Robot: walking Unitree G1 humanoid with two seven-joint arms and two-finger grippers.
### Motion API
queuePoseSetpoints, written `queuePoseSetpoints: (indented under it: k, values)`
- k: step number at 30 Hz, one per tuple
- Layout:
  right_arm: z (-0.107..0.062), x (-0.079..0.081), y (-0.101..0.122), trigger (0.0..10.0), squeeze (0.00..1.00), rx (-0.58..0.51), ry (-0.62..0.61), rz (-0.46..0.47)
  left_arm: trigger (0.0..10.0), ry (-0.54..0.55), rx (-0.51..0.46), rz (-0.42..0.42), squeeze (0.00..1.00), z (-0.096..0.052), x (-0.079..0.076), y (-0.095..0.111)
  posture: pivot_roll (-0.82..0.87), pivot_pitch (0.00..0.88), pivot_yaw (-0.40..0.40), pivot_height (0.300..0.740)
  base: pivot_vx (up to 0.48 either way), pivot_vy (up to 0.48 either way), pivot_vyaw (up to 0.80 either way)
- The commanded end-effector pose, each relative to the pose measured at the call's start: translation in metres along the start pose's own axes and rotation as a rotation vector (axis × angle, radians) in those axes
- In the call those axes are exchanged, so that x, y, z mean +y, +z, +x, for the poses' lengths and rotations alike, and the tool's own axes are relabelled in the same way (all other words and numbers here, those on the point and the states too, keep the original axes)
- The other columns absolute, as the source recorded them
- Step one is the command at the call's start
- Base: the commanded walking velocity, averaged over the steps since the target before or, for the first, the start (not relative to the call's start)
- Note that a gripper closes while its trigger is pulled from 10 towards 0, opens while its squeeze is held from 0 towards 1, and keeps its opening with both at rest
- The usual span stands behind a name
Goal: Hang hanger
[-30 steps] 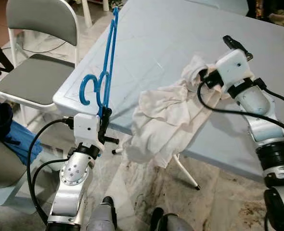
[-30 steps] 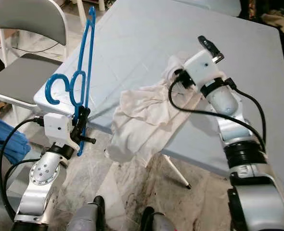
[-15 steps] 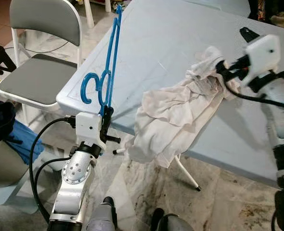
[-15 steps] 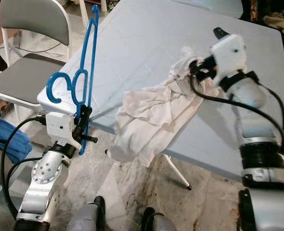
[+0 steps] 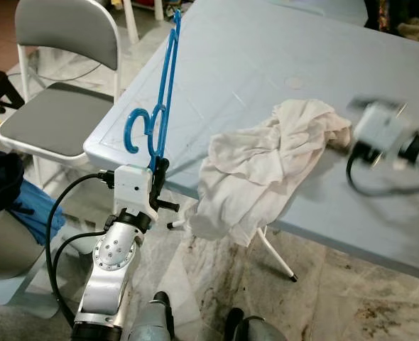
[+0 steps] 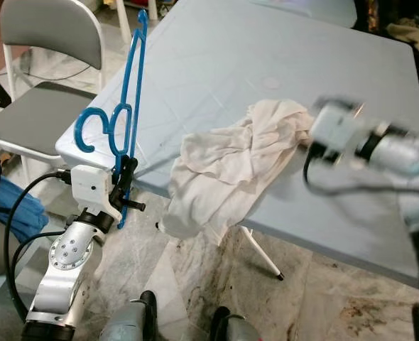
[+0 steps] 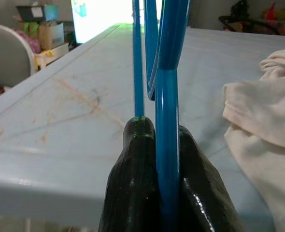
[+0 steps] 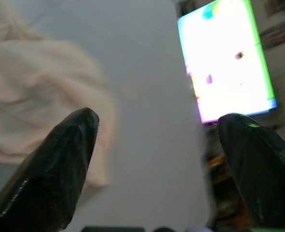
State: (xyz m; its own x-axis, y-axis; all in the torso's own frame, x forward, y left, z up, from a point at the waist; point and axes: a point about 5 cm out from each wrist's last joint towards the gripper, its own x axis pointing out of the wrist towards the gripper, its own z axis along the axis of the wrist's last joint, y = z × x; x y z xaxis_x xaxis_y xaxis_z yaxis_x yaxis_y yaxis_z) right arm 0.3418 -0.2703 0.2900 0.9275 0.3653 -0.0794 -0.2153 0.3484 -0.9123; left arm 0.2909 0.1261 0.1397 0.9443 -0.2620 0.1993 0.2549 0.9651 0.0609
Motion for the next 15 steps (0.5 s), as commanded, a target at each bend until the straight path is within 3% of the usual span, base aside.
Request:
queuePoseSetpoints:
  k: [1, 3, 4, 5, 6, 7, 8, 11, 15]
  values:
    - [0.000, 0.019, 0.002, 10.0, 0.00, -0.008, 0.133, -0.043, 10.0, -0.017, 0.070, -0.004, 0.00, -0.004, -0.004, -0.014, 0.19, 0.206, -0.057, 0.740, 0.000, 0.000, 0.00]
    - [-0.002, 0.025, 0.003, 10.0, 0.00, 0.008, 0.209, -0.111, 10.0, -0.017, 0.069, -0.004, 0.00, -0.003, -0.004, -0.014, 0.19, 0.204, -0.059, 0.740, 0.000, 0.000, 0.00]
    - [-0.001, 0.025, 0.005, 10.0, 0.00, -0.006, 0.218, -0.050, 10.0, -0.016, 0.067, -0.004, 0.00, -0.003, -0.004, -0.014, 0.19, 0.204, -0.061, 0.740, 0.000, 0.000, 0.00]
    - [-0.001, 0.025, 0.005, 10.0, 0.00, -0.006, 0.218, -0.050, 10.0, -0.016, 0.067, -0.004, 0.00, -0.003, -0.004, -0.014, 0.19, 0.204, -0.061, 0.740, 0.000, 0.000, 0.00]
    - [0.003, 0.021, 0.008, 10.0, 0.00, -0.056, 0.174, 0.038, 10.0, -0.013, 0.066, -0.005, 0.00, -0.002, -0.004, -0.014, 0.19, 0.203, -0.066, 0.740, 0.000, 0.000, 0.00]
    - [0.005, 0.019, 0.009, 10.0, 0.00, -0.072, 0.151, 0.065, 10.0, -0.012, 0.065, -0.005, 0.00, -0.002, -0.004, -0.014, 0.19, 0.203, -0.066, 0.740, 0.000, 0.000, 0.00]
    - [0.004, 0.026, 0.016, 10.0, 0.00, -0.148, 0.197, 0.202, 10.0, -0.010, 0.065, -0.006, 0.00, -0.002, -0.003, -0.014, 0.19, 0.204, -0.069, 0.740, 0.000, 0.000, 0.00]
    - [0.002, 0.030, 0.019, 10.0, 0.00, -0.181, 0.231, 0.268, 10.0, -0.009, 0.065, -0.006, 0.00, -0.002, -0.003, -0.014, 0.19, 0.206, -0.068, 0.740, 0.000, 0.000, 0.00]
    - [-0.007, 0.046, 0.014, 10.0, 0.00, -0.214, 0.342, 0.462, 10.0, -0.007, 0.069, -0.007, 0.00, -0.004, -0.003, -0.016, 0.19, 0.206, -0.066, 0.740, 0.000, 0.000, 0.00]
